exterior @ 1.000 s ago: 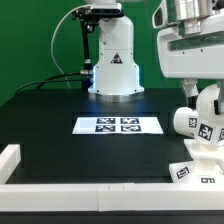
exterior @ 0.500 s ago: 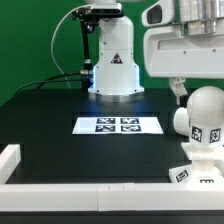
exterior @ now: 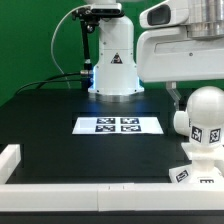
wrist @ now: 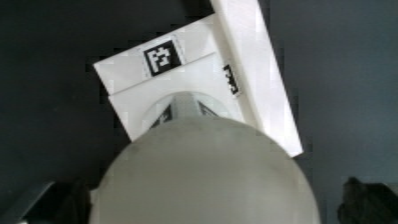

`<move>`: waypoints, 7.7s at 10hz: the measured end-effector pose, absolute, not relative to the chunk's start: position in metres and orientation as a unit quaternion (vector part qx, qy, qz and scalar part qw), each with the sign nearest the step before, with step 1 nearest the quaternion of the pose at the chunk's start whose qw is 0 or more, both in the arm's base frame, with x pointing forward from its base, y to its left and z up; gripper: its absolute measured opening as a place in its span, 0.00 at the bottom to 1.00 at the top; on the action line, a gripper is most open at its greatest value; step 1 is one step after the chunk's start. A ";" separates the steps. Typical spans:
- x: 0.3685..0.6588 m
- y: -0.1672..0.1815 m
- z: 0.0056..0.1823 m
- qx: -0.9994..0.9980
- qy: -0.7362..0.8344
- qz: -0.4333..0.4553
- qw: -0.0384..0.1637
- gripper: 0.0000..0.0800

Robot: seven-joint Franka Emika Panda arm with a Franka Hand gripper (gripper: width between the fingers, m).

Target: Assemble lamp

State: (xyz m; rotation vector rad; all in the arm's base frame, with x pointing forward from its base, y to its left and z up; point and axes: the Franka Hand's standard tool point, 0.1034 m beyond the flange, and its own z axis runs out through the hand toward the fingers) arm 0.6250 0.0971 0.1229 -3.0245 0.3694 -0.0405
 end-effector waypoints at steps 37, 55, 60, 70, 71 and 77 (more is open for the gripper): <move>0.640 0.070 0.120 -0.990 -0.122 -0.066 0.019 0.29; 0.612 0.067 0.123 -0.999 -0.023 -0.019 0.032 0.87; 0.608 0.062 0.119 -0.999 -0.022 -0.017 0.031 0.72; 0.615 0.071 0.117 -0.889 0.449 -0.019 0.092 0.72; 0.616 0.071 0.117 -0.867 0.487 -0.015 0.099 0.72; 0.616 0.078 0.116 -0.965 0.247 -0.038 0.076 0.87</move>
Offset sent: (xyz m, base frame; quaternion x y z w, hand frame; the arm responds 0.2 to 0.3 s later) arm 0.0000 0.0000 0.0000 0.0000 0.0000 0.0000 1.0000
